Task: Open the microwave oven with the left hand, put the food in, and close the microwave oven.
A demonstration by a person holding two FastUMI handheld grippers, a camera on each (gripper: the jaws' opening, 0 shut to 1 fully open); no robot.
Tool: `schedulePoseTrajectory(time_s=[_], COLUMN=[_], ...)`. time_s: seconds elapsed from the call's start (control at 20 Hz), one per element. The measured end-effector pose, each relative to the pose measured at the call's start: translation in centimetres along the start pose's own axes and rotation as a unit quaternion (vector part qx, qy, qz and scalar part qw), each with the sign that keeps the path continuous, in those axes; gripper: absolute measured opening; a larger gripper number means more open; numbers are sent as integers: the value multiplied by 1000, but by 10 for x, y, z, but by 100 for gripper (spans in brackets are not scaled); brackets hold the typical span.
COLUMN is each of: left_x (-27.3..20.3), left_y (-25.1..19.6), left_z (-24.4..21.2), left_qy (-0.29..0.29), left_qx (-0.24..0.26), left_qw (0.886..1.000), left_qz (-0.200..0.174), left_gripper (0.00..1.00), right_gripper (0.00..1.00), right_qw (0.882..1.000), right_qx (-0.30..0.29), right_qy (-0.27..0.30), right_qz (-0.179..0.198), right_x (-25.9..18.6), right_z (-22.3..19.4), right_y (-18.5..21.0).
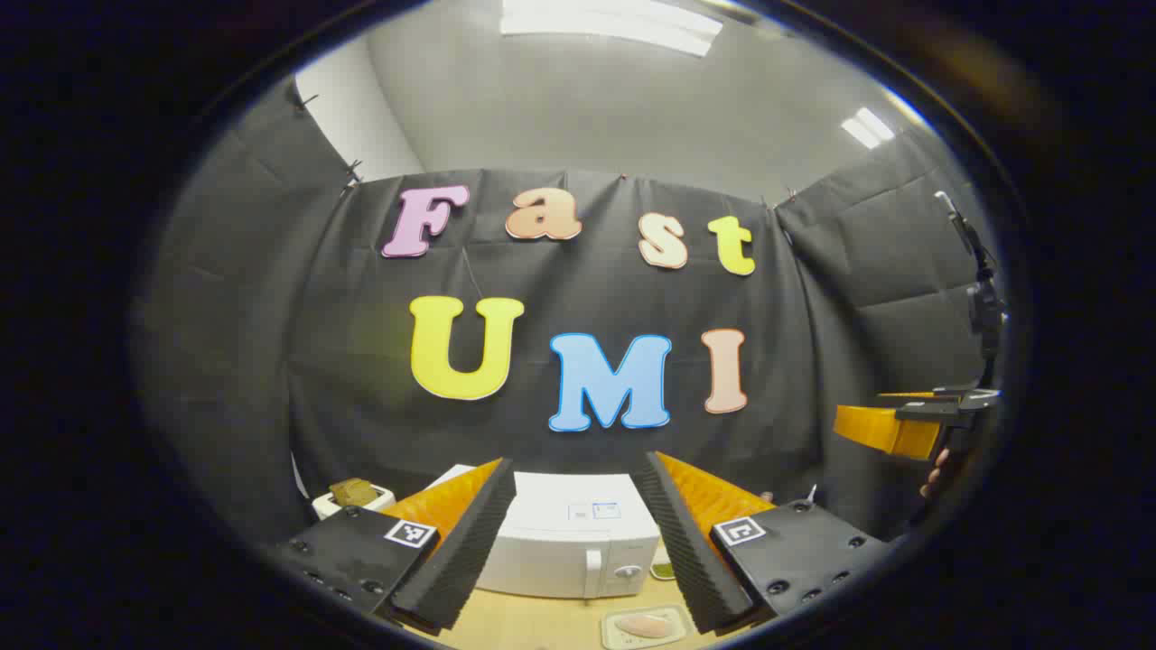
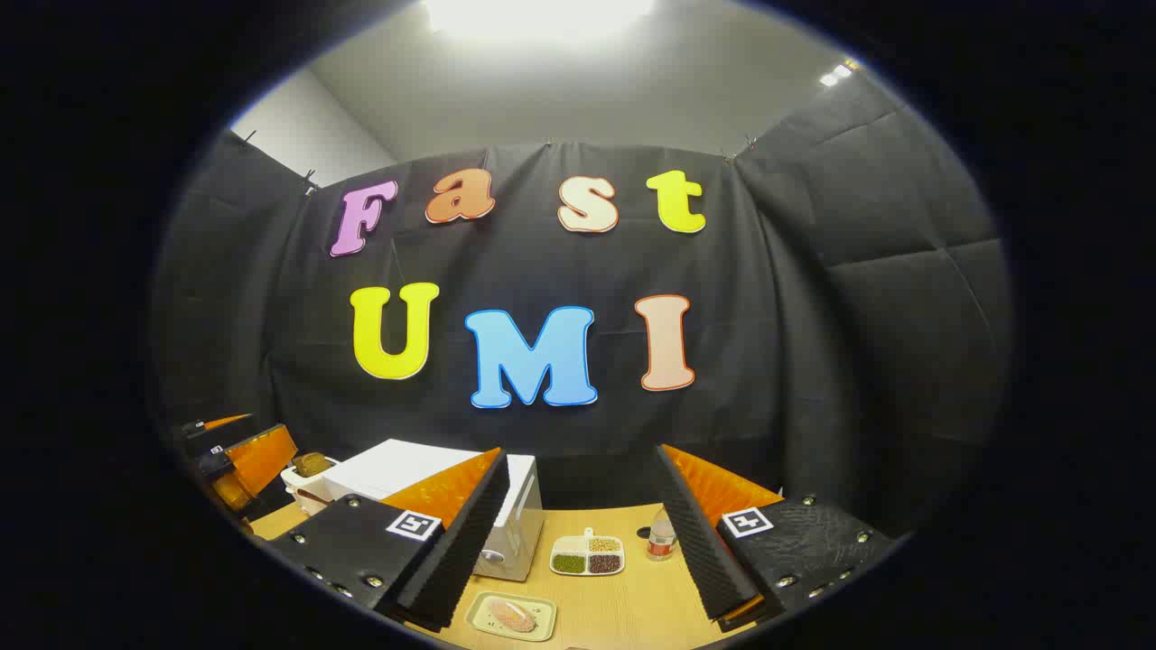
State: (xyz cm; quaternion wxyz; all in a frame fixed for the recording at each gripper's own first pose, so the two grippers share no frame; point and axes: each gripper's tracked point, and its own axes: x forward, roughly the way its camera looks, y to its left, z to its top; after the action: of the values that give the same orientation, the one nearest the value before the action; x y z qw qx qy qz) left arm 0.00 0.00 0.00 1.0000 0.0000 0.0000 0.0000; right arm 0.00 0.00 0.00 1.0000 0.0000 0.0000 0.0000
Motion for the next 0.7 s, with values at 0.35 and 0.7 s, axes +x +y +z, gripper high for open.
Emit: schedulePoseTrajectory(time_s=[0.35,0.7], left_x=[8,10], left_y=[0,2], left_z=[-11,-26], left_qy=[8,13], left_qx=[-2,6], left_qw=[1000,1000], left_qz=[9,10], left_gripper=[96,93], right_gripper=[97,97], right_qw=[1000,1000], right_qx=[-1,-5], right_qy=[3,-5], right_qz=[-1,-8], right_x=[4,9], right_z=[-6,-7], right_y=[-9,-13])
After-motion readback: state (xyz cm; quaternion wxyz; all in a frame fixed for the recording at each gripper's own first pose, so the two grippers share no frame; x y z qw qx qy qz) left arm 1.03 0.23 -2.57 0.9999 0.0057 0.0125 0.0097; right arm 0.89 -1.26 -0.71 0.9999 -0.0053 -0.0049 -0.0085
